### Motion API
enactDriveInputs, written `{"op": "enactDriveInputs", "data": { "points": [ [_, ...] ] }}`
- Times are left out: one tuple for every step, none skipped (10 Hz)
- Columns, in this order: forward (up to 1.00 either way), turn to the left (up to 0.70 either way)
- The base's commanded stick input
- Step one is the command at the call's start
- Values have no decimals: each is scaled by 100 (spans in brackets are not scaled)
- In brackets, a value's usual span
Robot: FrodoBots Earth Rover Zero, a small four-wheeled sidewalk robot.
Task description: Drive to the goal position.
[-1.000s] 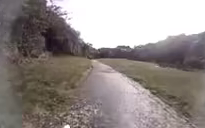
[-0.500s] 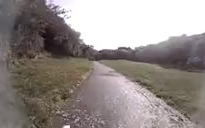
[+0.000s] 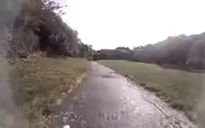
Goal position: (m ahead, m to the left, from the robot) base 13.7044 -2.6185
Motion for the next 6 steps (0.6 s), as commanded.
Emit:
{"op": "enactDriveInputs", "data": {
  "points": [
    [100,0],
    [100,0],
    [100,0],
    [100,0],
    [100,0],
    [100,0]
  ]
}}
